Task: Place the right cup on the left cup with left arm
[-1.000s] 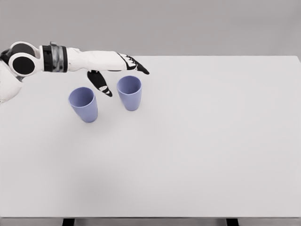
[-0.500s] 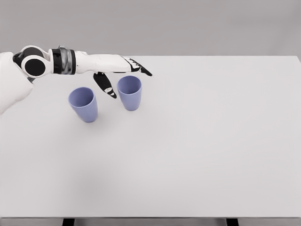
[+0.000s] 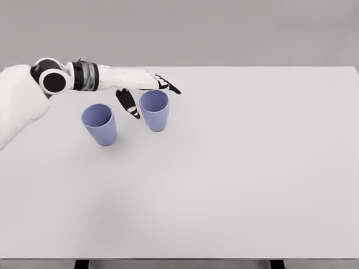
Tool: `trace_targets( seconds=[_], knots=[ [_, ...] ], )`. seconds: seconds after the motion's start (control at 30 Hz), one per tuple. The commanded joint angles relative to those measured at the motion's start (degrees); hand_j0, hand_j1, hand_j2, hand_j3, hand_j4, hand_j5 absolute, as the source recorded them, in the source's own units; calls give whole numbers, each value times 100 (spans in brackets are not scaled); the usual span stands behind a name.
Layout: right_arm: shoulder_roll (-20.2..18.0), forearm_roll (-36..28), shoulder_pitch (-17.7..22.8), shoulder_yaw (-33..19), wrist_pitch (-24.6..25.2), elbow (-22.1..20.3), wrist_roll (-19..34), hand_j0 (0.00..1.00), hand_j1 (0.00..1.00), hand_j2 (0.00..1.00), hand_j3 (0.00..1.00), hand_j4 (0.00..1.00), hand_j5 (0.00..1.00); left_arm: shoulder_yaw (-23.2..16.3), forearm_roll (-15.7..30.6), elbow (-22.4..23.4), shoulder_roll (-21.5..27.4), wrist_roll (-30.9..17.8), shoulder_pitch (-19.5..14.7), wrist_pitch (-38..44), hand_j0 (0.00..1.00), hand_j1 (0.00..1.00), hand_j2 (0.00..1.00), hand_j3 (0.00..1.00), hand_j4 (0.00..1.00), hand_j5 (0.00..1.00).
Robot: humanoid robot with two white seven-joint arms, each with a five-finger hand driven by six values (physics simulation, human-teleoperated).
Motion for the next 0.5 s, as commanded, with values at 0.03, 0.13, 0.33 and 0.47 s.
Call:
trace_targets(
  seconds=[0.03,0.13,0.33,0.47],
  knots=[
    [0,1,0,0,-1,0,1,100,100,100,100,100,100,-11,10,72,-69,2,0,15,100,100,100,100,100,100],
    [0,1,0,0,-1,0,1,100,100,100,100,100,100,-3,-7,134,-139,2,88,15,100,100,100,100,100,100],
    [0,1,0,0,-1,0,1,100,100,100,100,100,100,24,-139,134,-131,2,114,15,74,74,74,74,74,74],
    [0,1,0,0,-1,0,1,100,100,100,100,100,100,33,-113,125,-104,2,114,15,66,66,66,66,66,66]
  ],
)
